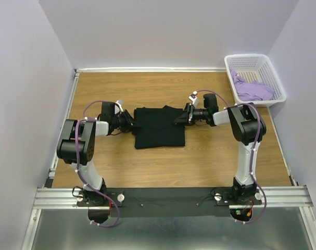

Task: Fold and stack the t-shirts
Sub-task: Fold the tshirt

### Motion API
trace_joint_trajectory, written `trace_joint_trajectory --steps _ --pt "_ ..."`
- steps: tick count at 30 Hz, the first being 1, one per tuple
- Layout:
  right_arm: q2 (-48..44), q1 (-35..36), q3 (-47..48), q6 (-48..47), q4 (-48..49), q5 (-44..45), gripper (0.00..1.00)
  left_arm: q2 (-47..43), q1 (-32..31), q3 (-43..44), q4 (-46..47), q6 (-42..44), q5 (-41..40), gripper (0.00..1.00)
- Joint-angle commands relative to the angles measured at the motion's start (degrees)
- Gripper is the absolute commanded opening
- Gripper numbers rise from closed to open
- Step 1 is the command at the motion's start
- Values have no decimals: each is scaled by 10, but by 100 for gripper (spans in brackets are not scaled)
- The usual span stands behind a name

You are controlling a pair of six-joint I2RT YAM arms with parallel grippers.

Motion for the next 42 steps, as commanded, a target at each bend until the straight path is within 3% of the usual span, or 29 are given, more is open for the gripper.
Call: trace_joint_trajectory --steps 1,6,9,15,21,27,33,37,38,42 --pt "0 -14 -2 -44 -9 10 45 -14 6 -11 13 -1 -19 31" --pt "-64 -8 19 -88 -112 19 46 -92 6 -14 -26 12 -35 36" --pt "-121 8 -6 -80 -115 9 46 -134 -3 -30 -62 26 -52 38" --pt "-193 72 -90 -67 -115 -5 46 -255 -83 -82 -119 26 -103 39" --pt "-155 78 -159 -90 -113 8 46 -236 -107 -137 -116 15 -109 39" --pt "-103 37 -164 -54 -113 12 45 -189 -104 -150 -132 16 -134 33" --pt "-158 25 -175 -58 -127 -3 46 -258 -89 -145 -164 24 -155 33" --pt "-216 25 -143 -72 -147 6 47 -297 -89 -106 -182 43 -184 42" --pt "-224 25 -131 -88 -156 14 47 -300 -89 -81 -192 52 -199 49" --pt "-241 25 -68 -130 -214 94 53 -270 -85 -6 -201 101 -285 61"
